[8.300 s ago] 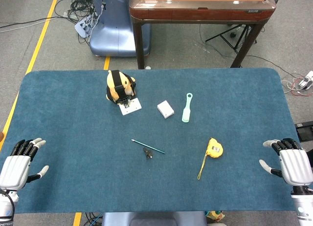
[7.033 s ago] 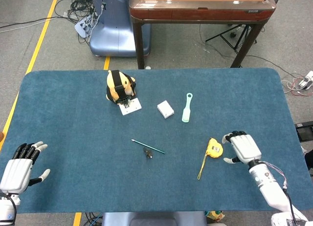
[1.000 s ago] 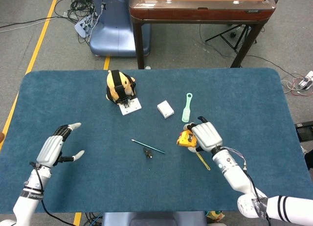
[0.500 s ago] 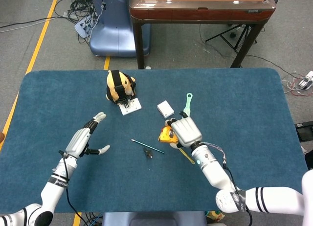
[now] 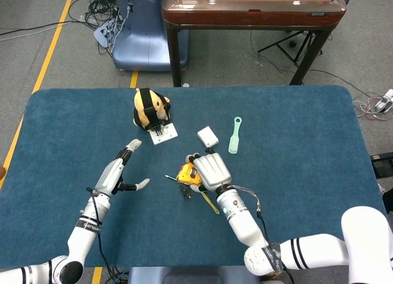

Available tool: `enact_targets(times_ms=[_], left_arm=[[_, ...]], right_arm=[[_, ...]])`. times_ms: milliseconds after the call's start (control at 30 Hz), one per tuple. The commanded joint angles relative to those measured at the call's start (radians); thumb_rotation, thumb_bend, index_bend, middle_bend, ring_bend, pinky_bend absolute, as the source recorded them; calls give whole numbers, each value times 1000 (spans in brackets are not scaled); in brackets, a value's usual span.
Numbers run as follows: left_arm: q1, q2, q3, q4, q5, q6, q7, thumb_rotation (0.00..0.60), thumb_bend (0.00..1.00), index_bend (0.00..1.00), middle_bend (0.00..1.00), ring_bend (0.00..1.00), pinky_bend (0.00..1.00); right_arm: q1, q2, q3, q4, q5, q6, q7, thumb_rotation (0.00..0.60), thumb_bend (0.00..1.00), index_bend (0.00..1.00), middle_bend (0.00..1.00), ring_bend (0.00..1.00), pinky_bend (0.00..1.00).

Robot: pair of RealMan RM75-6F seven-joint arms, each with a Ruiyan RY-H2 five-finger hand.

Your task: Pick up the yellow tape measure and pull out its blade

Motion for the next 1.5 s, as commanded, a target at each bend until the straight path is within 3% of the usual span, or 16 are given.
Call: enact_targets(times_ms=[33, 367, 867, 1500], left_arm=[[-4, -14, -4, 0, -6, 2, -16, 600, 202, 0, 0, 0, 0], [-9, -51, -5, 13, -21, -3, -60, 600, 202, 0, 0, 0, 0], [-26, -148, -19, 66, -68, 13, -60, 600, 202, 0, 0, 0, 0], [-24, -181, -23, 77, -98, 20, -36, 600, 202, 0, 0, 0, 0]], right_arm=[[18, -33, 17, 23, 20, 20, 5, 600, 970, 749, 759, 672, 200], [46, -79, 58, 76, 69, 21, 32, 600, 971, 750, 759, 685, 208], [83, -145, 78, 141, 116, 31, 35, 600, 971, 760, 760, 692, 213], [133, -209, 96, 208, 131, 7, 25, 600, 971, 762, 760, 696, 215]])
